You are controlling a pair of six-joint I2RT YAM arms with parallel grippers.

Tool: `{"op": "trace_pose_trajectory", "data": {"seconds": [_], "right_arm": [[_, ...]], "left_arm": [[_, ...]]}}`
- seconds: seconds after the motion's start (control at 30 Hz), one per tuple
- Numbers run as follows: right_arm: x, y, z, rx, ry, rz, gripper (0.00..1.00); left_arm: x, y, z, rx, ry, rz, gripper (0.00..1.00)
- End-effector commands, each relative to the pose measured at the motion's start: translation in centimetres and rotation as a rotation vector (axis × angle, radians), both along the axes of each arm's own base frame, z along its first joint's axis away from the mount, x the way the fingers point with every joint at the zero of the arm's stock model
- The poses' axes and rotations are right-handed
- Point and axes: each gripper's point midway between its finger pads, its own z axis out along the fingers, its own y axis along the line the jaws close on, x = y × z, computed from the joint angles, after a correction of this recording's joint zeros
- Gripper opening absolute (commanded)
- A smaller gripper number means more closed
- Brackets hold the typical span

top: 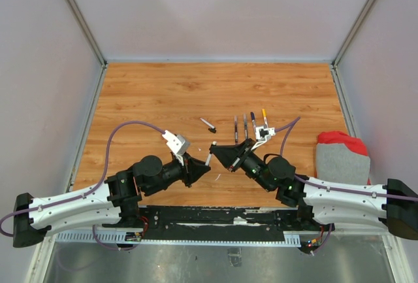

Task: Insert the pens into the pen caps
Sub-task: Insert the pen cap onto the pen, then place the pen at the center of the board.

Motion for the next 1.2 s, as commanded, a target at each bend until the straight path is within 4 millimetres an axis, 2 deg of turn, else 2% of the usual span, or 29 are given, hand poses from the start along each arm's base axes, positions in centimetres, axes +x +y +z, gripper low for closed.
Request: {"op": "trace_pose_trajectory", "data": {"seconds": [0.0, 0.1, 0.2, 0.37, 0.43, 0.5, 0.6, 0.7, 0.87, 1.17], "right_arm": [[-6.7, 1.3, -9.6, -0.322, 0.095, 0.302, 0.01], [-6.3, 1.2, -9.1, -0.315, 0.087, 0.280, 0.01], [-5.4, 0.8, -7.5, -0.302, 0.049, 0.231, 0.02], [-3.3, -0.3, -2.6, -0.264, -0.078, 0.114, 0.18], [-2.5, -1.1, -0.7, -0.268, -0.122, 0.067, 0.28], [-1.9, -2.1, 0.7, -0.276, -0.153, 0.023, 0.35], [-1.4, -3.4, 2.1, -0.265, -0.174, -0.026, 0.42], [-1.4, -3.8, 3.0, -0.250, -0.180, -0.032, 0.44], [-1.5, -3.4, 4.6, -0.250, -0.174, -0.021, 0.47], [0.0, -1.7, 7.3, -0.285, -0.120, -0.020, 0.44]], "left_arm": [[2.4, 1.5, 13.6, -0.409, -0.190, 0.144, 0.00], [2.4, 1.5, 13.3, -0.398, -0.190, 0.144, 0.00], [2.4, 1.4, 12.5, -0.380, -0.178, 0.141, 0.01], [2.3, 1.1, 10.4, -0.346, -0.144, 0.131, 0.01], [2.3, 1.0, 9.5, -0.331, -0.128, 0.130, 0.01], [2.2, 1.0, 8.6, -0.318, -0.113, 0.128, 0.00], [2.2, 1.0, 7.8, -0.309, -0.095, 0.128, 0.00], [2.2, 1.0, 7.5, -0.305, -0.088, 0.130, 0.01], [2.2, 0.8, 7.2, -0.297, -0.083, 0.129, 0.00], [1.9, 0.1, 6.7, -0.281, -0.071, 0.097, 0.01]]}}
